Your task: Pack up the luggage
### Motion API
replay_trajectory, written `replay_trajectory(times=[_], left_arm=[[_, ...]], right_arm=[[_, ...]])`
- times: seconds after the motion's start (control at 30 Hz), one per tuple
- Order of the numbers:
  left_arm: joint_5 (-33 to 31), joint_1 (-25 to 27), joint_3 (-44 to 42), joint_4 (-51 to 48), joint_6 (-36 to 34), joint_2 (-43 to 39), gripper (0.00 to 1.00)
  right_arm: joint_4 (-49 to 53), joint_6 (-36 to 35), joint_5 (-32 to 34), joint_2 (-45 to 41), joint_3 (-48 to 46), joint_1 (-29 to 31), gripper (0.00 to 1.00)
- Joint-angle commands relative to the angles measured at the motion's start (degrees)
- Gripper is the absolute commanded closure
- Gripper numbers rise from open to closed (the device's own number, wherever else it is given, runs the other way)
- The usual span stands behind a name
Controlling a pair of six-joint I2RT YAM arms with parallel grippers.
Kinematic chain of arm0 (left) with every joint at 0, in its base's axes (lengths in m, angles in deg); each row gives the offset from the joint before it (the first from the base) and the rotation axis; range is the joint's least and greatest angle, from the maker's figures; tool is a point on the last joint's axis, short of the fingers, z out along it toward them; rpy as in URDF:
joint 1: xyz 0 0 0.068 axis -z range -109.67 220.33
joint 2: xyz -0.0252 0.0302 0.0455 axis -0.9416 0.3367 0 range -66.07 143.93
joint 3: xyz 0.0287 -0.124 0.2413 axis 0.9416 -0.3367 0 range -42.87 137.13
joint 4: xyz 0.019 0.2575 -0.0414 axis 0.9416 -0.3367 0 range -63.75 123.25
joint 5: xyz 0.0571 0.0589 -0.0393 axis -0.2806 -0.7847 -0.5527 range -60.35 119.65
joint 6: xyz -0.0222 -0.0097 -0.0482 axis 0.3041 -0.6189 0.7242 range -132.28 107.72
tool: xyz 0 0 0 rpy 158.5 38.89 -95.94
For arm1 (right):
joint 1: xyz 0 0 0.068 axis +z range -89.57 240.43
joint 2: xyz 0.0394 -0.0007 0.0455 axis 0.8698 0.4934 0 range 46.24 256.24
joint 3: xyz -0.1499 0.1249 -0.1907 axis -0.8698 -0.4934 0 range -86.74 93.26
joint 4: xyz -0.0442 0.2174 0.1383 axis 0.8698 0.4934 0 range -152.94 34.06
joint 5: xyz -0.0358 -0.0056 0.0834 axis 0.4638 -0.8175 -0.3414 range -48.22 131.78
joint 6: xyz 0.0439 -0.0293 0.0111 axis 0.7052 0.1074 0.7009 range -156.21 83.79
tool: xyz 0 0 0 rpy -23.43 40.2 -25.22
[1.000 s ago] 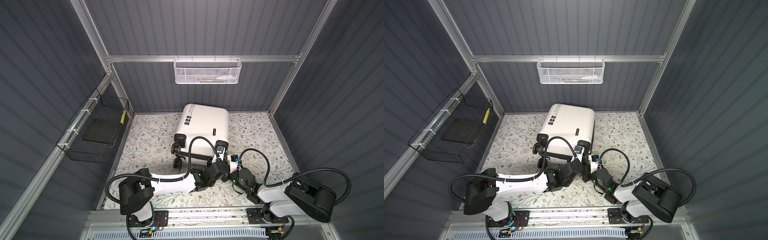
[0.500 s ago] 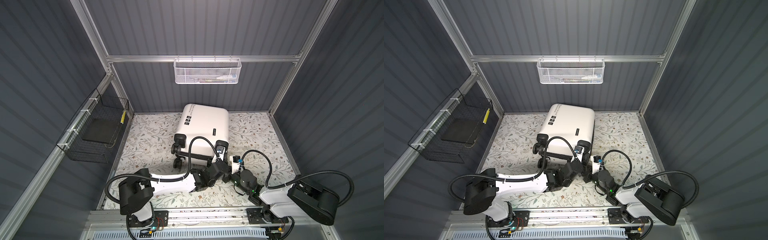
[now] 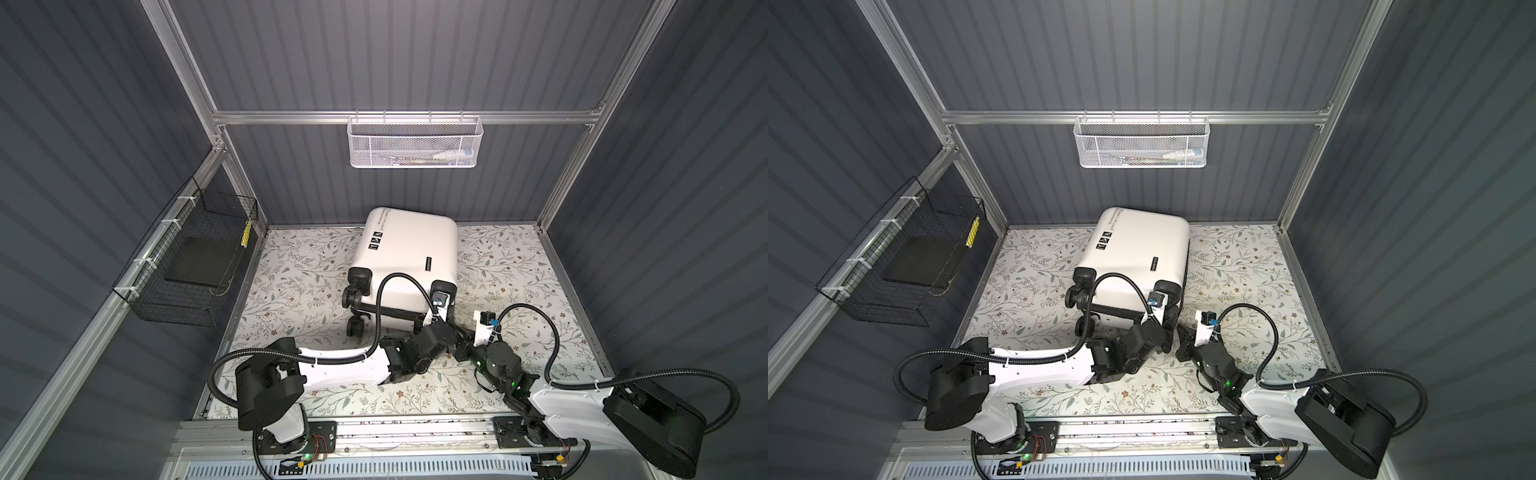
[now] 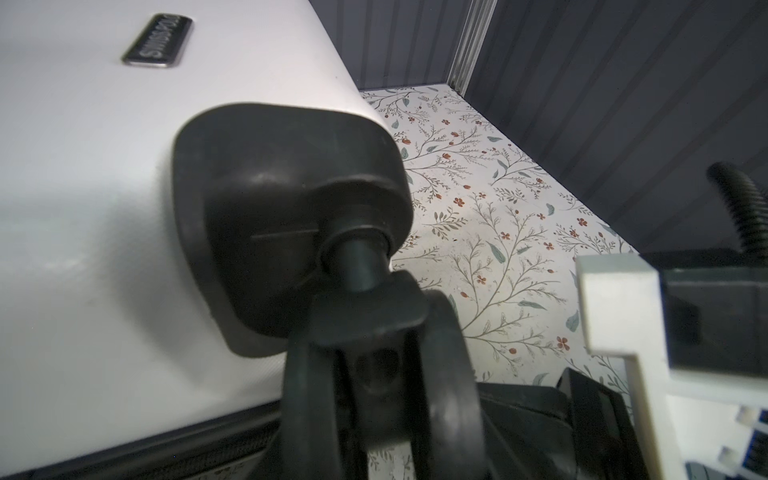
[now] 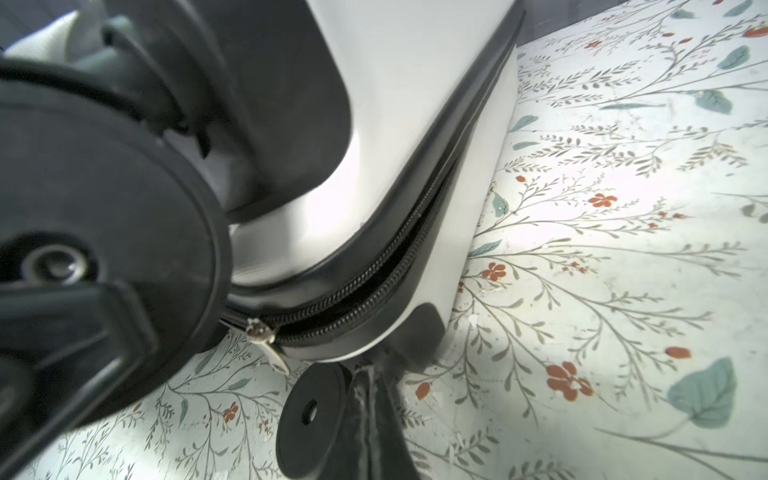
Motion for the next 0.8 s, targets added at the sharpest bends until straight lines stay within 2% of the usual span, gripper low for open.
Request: replay_trajectory(times=[0.0, 0.2, 0.3, 0.47, 0.57, 0.77], left_arm=[[3.08, 0.57, 2.14, 5.97, -2.33, -2.97, 0.99], [5.52, 0.56, 5.27, 5.06, -4.38, -0.88, 0.98], [6.83, 0.57, 6.9, 5.18, -5.38, 0.19, 0.98], [9.17, 0.57, 10.26, 5.22, -6.33, 2.71, 0.98], [9.96, 0.55, 11.84, 5.91, -6.52, 3.96, 0.98], [10.21, 0.57, 13.67, 8.09, -5.55, 5.93, 0.97]], right_arm=[[2.85, -1.03, -0.86, -0.36, 1.05, -0.33, 0.87], [5.46, 0.75, -0.88, -2.93, -0.2, -1.26, 0.74], [6.51, 0.92, -1.06, -5.62, -1.32, -1.83, 0.54], [10.2, -0.7, -1.87, -11.48, -1.96, -1.83, 0.33], [12.88, -1.33, -2.13, -13.53, -1.52, -1.83, 0.26], [11.69, 0.23, 1.54, -12.79, -2.04, -1.83, 0.2]])
